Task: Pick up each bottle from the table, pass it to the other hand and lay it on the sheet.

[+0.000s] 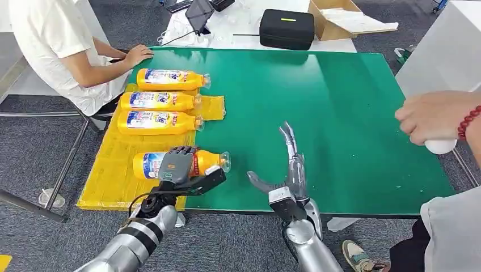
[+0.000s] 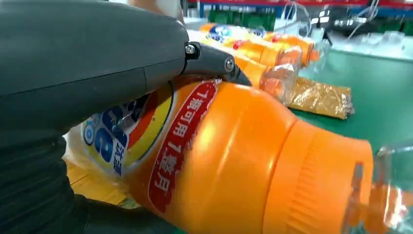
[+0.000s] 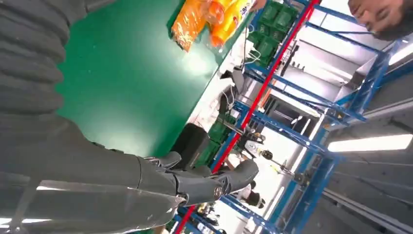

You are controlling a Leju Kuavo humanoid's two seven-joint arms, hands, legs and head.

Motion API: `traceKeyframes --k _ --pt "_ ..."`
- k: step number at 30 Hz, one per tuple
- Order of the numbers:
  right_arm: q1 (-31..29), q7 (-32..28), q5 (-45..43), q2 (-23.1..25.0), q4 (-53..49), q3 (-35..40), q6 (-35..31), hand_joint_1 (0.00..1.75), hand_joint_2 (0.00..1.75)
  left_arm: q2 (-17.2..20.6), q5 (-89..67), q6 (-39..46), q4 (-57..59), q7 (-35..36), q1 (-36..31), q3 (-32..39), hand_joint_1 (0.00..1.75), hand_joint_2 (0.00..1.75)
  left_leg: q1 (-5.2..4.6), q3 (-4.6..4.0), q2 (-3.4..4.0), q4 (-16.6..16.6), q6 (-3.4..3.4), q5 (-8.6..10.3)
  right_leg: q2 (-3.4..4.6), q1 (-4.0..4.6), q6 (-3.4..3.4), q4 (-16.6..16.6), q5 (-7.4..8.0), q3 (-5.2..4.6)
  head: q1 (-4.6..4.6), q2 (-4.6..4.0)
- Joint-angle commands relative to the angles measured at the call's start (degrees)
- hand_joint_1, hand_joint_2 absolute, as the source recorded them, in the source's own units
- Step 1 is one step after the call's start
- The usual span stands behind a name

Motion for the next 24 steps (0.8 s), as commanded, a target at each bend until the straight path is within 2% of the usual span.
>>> traceKeyframes --k 1,2,8,9,10,12,18,19,23,24 --pt "-2.89 0.06 -0.85 -0.67 6.54 1.65 0.57 0.0 0.0 -0.64 3.28 -6.19 9.28 2.43 -6.18 1.12 0.35 1.75 0.07 0.26 0.1 0.01 -0.03 -0.11 0.11 0.08 -0.1 -0.04 -0.05 0.24 -0.02 0.0" --pt "-3.06 0.06 -1.03 -0.72 6.54 1.77 0.41 0.0 0.0 -0.52 3.62 -7.46 9.79 2.92 -6.81 1.19 0.26 1.75 0.08 0.32 0.1 0.04 -0.03 -0.14 0.12 0.09 -0.12 -0.02 -0.08 0.31 -0.02 0.0" --pt "-3.06 0.06 -1.03 -0.72 6.54 1.77 0.41 0.0 0.0 -0.52 3.62 -7.46 9.79 2.92 -6.81 1.19 0.26 1.75 0.04 0.18 0.08 -0.01 -0.02 -0.06 0.09 0.05 -0.08 -0.04 -0.02 0.17 0.0 0.0" --pt "-3.18 0.06 -1.11 -0.69 6.64 1.74 0.43 0.0 0.0 -0.38 3.74 -8.22 10.17 3.15 -7.2 1.21 0.14 1.75 0.02 0.17 0.08 -0.02 -0.01 -0.05 0.09 0.03 -0.06 -0.03 -0.01 0.14 -0.02 0.0" --pt "-3.38 0.06 -1.6 -0.51 6.99 1.54 0.63 0.0 0.0 -0.12 3.4 -9.61 11.07 4.55 -8.04 0.84 0.14 1.75 0.08 0.31 0.18 0.03 -0.03 -0.14 0.19 0.09 -0.12 -0.03 -0.06 0.28 -0.02 0.0" --pt "-3.61 0.06 -2.06 -0.38 7.57 1.57 0.69 0.0 0.0 0.35 3.69 -11.33 11.92 5.27 -8.85 1.02 0.03 1.75 0.04 0.14 0.11 0.01 -0.02 -0.07 0.08 0.04 -0.07 -0.01 -0.03 0.13 -0.02 0.0" --pt "-4.06 0.06 -3.43 -0.98 8.53 2.77 0.36 0.0 0.0 0.8 4.99 -15.19 12.65 3.22 -8.79 1.26 0.0 1.75 0.08 0.33 0.21 0.02 -0.04 -0.14 0.2 0.08 -0.13 -0.03 -0.05 0.31 -0.02 0.0" --pt "-4.24 0.06 -3.52 -1.25 8.7 3.35 -0.07 0.0 1.75 0.84 5.26 -15.6 12.58 2.63 -8.75 1.19 0.0 1.75 0.05 0.25 0.18 0.0 -0.03 -0.1 0.17 0.06 -0.11 -0.03 -0.03 0.24 0.0 0.0" --pt "-4.61 0.06 -3.81 -1.47 9.41 4.09 -0.63 0.0 1.75 0.77 5.75 -15.39 11.98 1.09 -8.6 0.94 0.0 1.75 0.02 0.17 0.12 -0.03 -0.02 -0.05 0.11 0.03 -0.07 -0.04 0.0 0.16 -0.02 0.0" --pt "-4.61 0.06 -3.85 -1.49 9.4 4.12 -0.69 0.0 1.75 0.77 5.71 -15.29 11.92 1.04 -8.63 0.87 0.0 1.75 0.11 0.51 0.23 0.05 -0.05 -0.23 0.24 0.12 -0.19 -0.01 -0.13 0.5 -0.02 0.0"
